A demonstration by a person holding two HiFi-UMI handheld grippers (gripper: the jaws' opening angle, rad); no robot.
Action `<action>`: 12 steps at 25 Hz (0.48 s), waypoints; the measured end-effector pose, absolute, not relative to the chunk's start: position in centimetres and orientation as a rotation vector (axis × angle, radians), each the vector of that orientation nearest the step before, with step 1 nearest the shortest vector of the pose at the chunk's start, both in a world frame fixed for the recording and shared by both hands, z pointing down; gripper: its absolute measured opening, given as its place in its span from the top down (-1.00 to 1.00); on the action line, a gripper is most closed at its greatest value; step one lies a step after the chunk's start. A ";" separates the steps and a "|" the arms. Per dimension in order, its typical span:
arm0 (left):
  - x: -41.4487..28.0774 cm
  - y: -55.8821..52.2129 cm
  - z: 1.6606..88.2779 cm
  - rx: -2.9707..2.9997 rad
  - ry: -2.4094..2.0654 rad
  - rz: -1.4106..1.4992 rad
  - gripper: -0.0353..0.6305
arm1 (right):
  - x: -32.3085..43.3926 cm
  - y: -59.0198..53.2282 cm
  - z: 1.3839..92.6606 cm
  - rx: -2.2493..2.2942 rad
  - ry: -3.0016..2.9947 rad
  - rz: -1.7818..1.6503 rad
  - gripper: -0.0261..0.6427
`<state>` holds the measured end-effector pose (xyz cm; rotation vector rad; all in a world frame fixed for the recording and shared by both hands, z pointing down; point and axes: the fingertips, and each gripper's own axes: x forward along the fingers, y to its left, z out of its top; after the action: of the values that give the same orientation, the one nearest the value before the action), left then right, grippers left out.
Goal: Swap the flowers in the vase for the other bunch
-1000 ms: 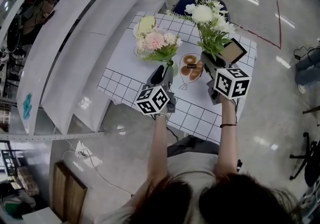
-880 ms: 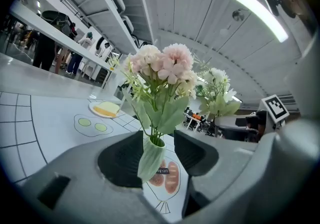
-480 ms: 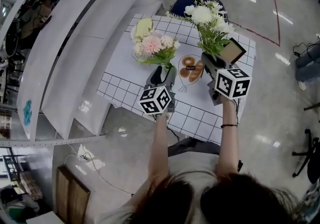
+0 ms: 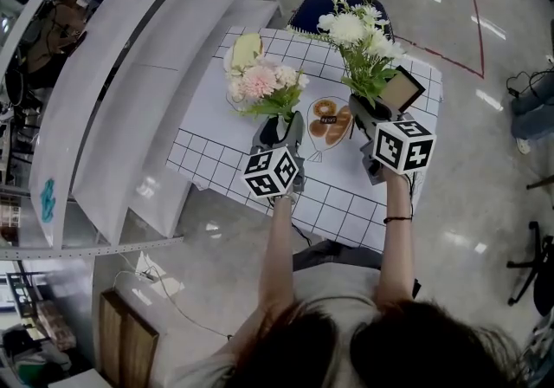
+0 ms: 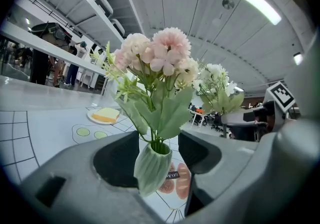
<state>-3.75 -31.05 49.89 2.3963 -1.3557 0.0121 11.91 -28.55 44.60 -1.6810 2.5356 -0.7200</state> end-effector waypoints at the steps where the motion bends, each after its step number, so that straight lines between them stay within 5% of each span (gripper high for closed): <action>1: -3.7 -31.1 49.9 2.395 -1.356 0.010 0.18 | 12.0 -28.5 44.6 -1.683 2.534 -0.721 0.79; 12: -3.6 -31.8 50.2 2.397 -1.354 0.033 0.19 | 13.0 -28.3 44.8 -1.713 2.515 -0.724 0.79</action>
<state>-3.62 -31.85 50.18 2.3971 -1.3540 0.0332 13.03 -28.35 44.82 -1.7131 2.5153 -0.7243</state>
